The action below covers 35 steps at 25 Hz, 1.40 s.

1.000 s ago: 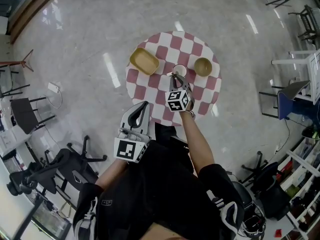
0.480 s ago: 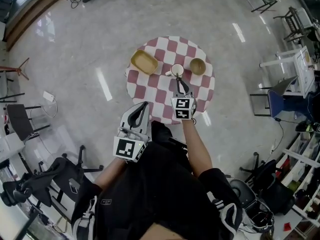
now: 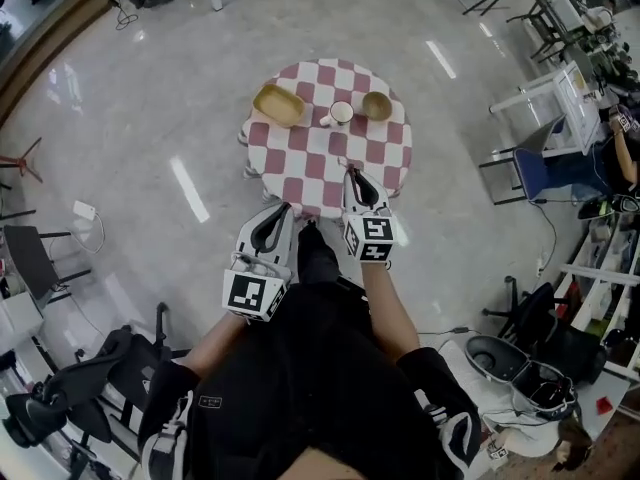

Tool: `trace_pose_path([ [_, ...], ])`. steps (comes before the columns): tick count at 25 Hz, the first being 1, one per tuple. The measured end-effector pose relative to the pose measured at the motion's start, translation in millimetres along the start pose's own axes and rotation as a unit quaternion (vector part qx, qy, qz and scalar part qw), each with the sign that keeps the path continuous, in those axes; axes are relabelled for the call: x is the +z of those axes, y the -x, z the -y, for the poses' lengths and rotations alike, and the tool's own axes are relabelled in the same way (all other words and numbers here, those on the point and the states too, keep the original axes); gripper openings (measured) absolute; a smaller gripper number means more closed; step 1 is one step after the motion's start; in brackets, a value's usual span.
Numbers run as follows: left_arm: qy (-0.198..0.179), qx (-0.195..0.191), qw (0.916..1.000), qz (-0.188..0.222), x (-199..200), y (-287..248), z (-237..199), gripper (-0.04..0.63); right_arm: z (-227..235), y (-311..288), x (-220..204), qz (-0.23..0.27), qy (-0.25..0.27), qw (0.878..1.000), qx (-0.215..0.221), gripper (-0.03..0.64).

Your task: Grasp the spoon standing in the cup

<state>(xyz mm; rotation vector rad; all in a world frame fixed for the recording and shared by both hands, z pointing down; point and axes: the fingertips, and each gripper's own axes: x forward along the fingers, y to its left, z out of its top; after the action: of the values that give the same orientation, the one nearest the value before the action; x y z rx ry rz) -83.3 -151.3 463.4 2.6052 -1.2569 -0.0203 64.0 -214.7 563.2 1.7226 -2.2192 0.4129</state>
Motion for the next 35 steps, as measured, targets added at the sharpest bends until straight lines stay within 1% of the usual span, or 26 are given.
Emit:
trace_pose_path([
  [5,-0.005,-0.035,0.9994,0.002,6.9,21.3,27.4,0.009,-21.3,59.0,4.2,0.011,-0.02,1.0,-0.004,0.057],
  [11,-0.009,-0.051,0.9987,0.007,4.2,40.3,61.2,0.009,-33.1,112.7,-8.8,0.015,-0.035,0.999,0.0,0.057],
  [18,-0.016,-0.044,0.9989,0.0,-4.1,39.3,96.1,0.009,-23.4,155.3,-9.9,0.028,-0.044,0.999,0.015,0.057],
  [24,-0.017,-0.017,0.9996,0.018,-1.3,28.5,118.0,0.009,-1.2,175.5,-12.1,0.03,-0.043,0.998,0.027,0.058],
  [27,-0.018,-0.01,0.9997,0.01,-7.3,20.8,127.8,0.009,7.1,182.8,-14.6,0.032,-0.041,0.998,0.036,0.057],
  [31,-0.028,-0.007,0.9996,-0.002,-15.6,12.8,140.0,0.009,17.5,194.2,-14.0,0.041,-0.043,0.997,0.044,0.058],
  [35,-0.032,-0.003,0.9995,0.003,-13.4,7.7,148.7,0.009,26.4,204.0,-13.0,0.048,-0.05,0.996,0.049,0.058],
])
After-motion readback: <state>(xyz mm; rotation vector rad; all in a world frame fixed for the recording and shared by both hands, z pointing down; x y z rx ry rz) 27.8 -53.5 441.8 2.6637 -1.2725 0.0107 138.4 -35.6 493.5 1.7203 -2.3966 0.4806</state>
